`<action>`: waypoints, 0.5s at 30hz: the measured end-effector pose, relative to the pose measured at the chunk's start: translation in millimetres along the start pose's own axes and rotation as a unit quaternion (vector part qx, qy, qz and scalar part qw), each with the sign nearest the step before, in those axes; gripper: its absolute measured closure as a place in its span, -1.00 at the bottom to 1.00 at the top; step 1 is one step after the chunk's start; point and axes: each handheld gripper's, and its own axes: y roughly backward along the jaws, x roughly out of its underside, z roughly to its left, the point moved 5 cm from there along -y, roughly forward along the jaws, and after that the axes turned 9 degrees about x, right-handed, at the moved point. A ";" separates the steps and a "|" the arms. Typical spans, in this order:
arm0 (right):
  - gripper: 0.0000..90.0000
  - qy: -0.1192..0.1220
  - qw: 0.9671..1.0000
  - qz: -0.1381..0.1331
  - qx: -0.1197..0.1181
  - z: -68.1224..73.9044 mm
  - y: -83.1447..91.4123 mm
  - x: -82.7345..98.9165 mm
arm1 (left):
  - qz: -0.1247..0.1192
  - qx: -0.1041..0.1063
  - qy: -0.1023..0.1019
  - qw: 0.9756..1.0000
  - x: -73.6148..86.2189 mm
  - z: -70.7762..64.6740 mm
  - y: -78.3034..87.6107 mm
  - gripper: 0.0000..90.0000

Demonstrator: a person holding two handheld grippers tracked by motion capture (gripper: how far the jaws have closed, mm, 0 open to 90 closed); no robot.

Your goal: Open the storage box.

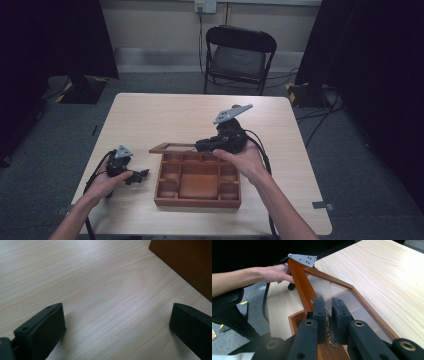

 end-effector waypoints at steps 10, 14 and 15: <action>0.82 -0.004 1.000 -0.001 0.002 -2.2 0.2 -3.2 | 0.000 0.002 -0.002 1.000 -0.1 0.4 -0.1 -1.00; 0.81 -0.007 1.000 -0.007 0.002 -4.4 0.7 -4.6 | 0.000 0.002 -0.002 1.000 -0.1 0.4 -0.1 -1.00; 0.78 -0.011 1.000 -0.008 0.001 -5.0 0.5 -4.7 | 0.000 0.002 -0.002 1.000 -0.1 0.4 -0.1 -1.00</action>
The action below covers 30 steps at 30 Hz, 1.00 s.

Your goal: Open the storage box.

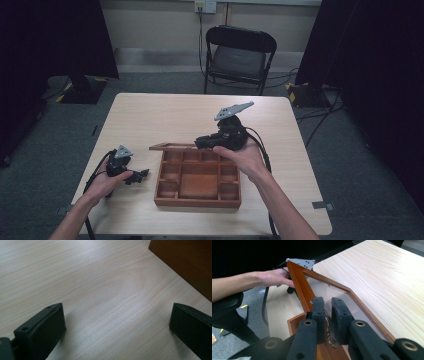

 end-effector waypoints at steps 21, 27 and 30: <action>0.75 -0.016 1.000 -0.014 0.007 -5.2 0.5 -3.6 | 0.000 0.000 0.000 1.000 0.0 0.0 0.0 -1.00; 0.75 -0.021 1.000 -0.018 0.006 -6.4 0.8 -4.3 | 0.000 0.000 0.000 1.000 0.0 0.0 0.0 -1.00; 0.77 -0.020 1.000 -0.020 0.009 -6.5 1.0 -4.9 | 0.000 0.000 0.000 1.000 0.0 0.0 0.0 -1.00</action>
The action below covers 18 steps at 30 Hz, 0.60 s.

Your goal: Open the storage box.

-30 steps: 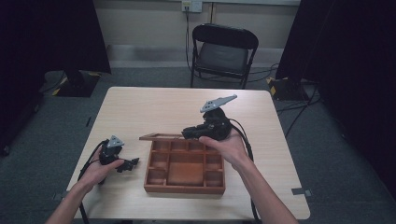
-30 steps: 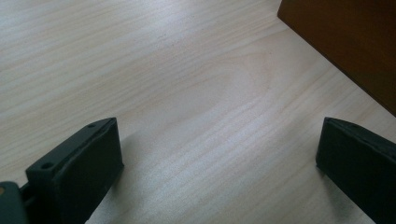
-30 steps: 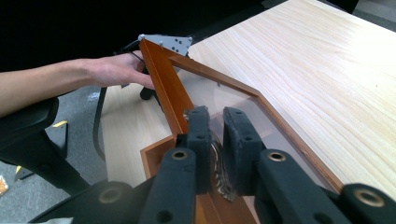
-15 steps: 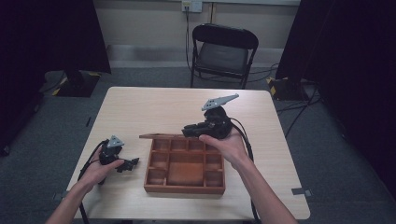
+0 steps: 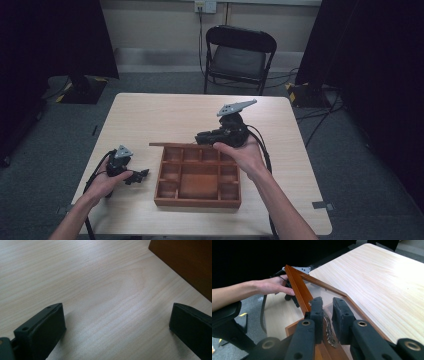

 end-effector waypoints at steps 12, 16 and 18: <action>0.82 -0.004 1.000 -0.017 0.006 0.5 0.5 0.3 | 0.000 0.000 0.000 1.000 0.0 0.0 0.0 -1.00; 0.82 -0.001 1.000 -0.019 0.007 2.6 0.7 2.7 | 0.000 0.000 0.000 1.000 0.0 0.0 0.0 -1.00; 0.82 0.000 1.000 -0.020 0.009 3.0 0.6 3.0 | 0.000 0.000 0.000 1.000 0.0 0.0 0.0 -1.00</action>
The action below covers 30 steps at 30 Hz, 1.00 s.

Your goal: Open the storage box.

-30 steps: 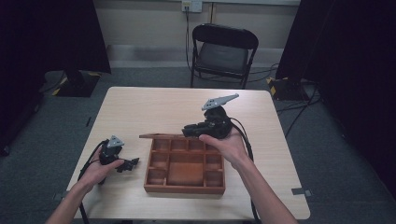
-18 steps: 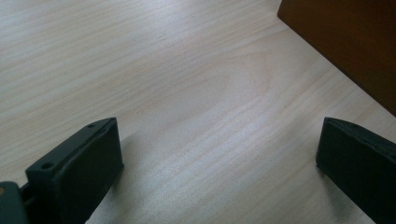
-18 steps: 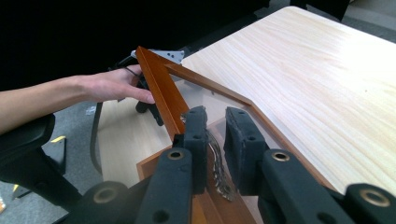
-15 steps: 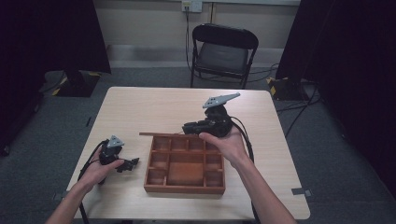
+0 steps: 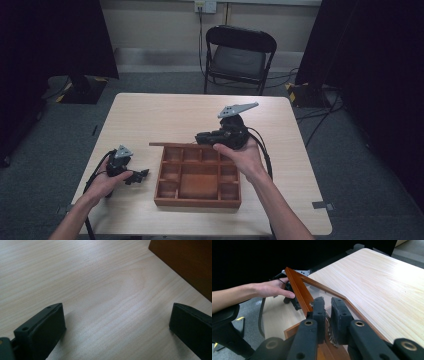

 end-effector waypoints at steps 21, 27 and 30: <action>0.83 0.000 1.000 0.000 -0.003 -0.1 0.1 0.3 | 0.000 0.000 0.000 1.000 0.0 0.0 0.0 -1.00; 0.83 0.002 1.000 0.000 -0.002 -0.1 0.1 0.3 | 0.000 0.000 0.000 1.000 0.0 0.0 0.0 -1.00; 0.83 0.003 1.000 0.000 -0.002 0.1 0.0 0.4 | 0.000 0.000 0.000 1.000 0.0 0.0 0.0 -1.00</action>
